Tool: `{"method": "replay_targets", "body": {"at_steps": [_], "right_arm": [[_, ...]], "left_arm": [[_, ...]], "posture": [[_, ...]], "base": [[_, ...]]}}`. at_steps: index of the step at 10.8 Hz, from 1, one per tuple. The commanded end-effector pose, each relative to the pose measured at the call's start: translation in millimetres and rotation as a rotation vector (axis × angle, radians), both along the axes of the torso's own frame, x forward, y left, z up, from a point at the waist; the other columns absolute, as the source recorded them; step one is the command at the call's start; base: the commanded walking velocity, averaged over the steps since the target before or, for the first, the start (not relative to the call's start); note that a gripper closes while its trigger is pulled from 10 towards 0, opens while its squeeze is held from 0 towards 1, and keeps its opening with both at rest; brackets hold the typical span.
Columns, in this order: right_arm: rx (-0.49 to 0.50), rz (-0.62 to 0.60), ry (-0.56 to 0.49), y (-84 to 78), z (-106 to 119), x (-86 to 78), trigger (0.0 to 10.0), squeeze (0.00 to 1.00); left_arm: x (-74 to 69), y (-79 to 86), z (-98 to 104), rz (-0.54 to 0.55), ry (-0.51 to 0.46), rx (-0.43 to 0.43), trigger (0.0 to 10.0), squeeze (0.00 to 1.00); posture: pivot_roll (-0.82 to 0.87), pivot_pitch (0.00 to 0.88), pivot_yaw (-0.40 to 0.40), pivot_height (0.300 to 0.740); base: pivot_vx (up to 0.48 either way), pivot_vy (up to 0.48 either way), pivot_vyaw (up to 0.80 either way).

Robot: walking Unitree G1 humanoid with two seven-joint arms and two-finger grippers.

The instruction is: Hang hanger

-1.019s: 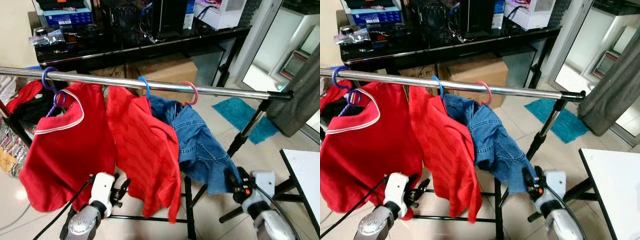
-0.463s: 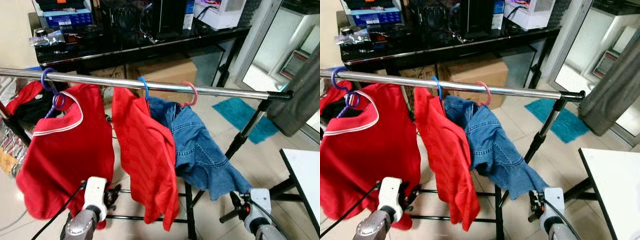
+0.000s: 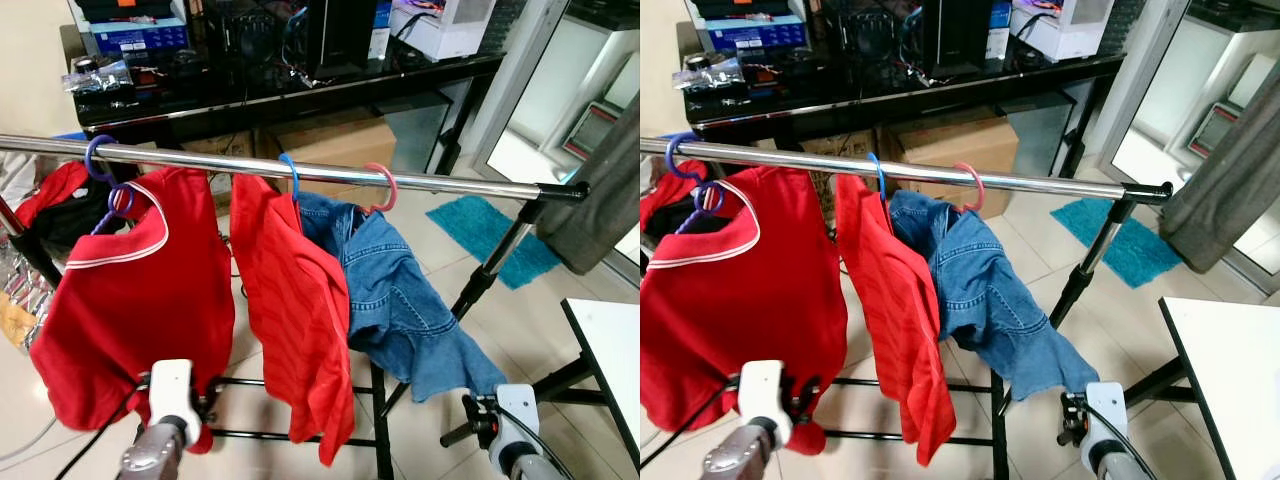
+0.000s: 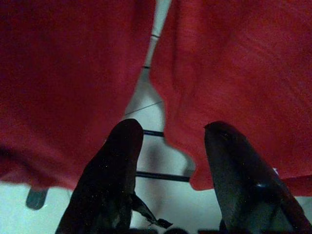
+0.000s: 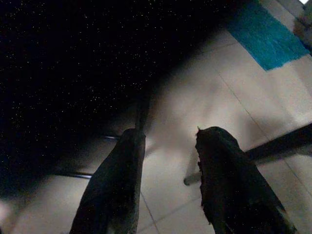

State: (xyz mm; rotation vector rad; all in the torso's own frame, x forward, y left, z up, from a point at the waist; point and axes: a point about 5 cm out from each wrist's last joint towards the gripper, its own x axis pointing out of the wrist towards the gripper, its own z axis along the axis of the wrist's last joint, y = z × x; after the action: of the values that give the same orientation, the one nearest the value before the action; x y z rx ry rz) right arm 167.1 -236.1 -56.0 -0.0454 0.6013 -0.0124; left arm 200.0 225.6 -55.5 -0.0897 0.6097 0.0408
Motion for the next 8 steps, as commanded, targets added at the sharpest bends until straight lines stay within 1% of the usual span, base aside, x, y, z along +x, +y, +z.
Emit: {"method": "replay_targets", "body": {"at_steps": [1,2,3,4,5,6,8], "right_arm": [[-0.022,-0.019,0.007,-6.8,0.1,-0.7,10.0,0.0],[-0.046,-0.04,0.055,-11.4,-5.6,-6.3,10.0,0.0],[-0.056,-0.049,0.081,-13.7,-8.5,-9.9,10.0,0.0],[-0.068,-0.067,0.11,-18.7,-11.3,-15.8,10.0,0.0],[-0.078,-0.07,0.131,-21.5,-13.1,-19.8,10.0,0.0],[-0.079,-0.071,0.132,-21.7,-13.4,-19.5,10.0,0.0],[-0.055,-0.066,0.104,-17.6,-11.5,-12.7,10.0,0.0]], "left_arm": [[-3.6,2.7,-3.3,0.036,0.033,-0.003,10.0,0.0],[-8.2,9.0,-5.8,0.074,0.065,0.009,10.0,0.0],[-11.5,14.2,-7.2,0.099,0.088,0.024,10.0,0.0],[-14.0,17.9,-7.9,0.108,0.101,0.037,10.0,0.0],[-15.5,18.0,-8.7,0.082,0.115,0.064,10.0,0.0],[-16.2,18.4,-9.3,0.06,0.13,0.092,10.0,0.0],[-14.0,18.1,-8.7,0.042,0.138,0.115,10.0,0.0]], "posture": [[-0.03,0.0,-0.055,0.74],[-0.03,0.0,-0.059,0.74],[-0.03,0.0,-0.063,0.74],[-0.03,0.0,-0.064,0.74],[-0.03,0.0,-0.065,0.74],[-0.03,0.0,-0.064,0.74],[-0.03,0.0,-0.063,0.74]], "base": [[0.0,0.0,0.0],[0.0,0.0,0.0],[0.0,0.0,0.0],[0.0,0.0,0.0],[0.0,0.0,0.0],[0.0,0.0,0.0],[0.0,0.0,0.0]]}}
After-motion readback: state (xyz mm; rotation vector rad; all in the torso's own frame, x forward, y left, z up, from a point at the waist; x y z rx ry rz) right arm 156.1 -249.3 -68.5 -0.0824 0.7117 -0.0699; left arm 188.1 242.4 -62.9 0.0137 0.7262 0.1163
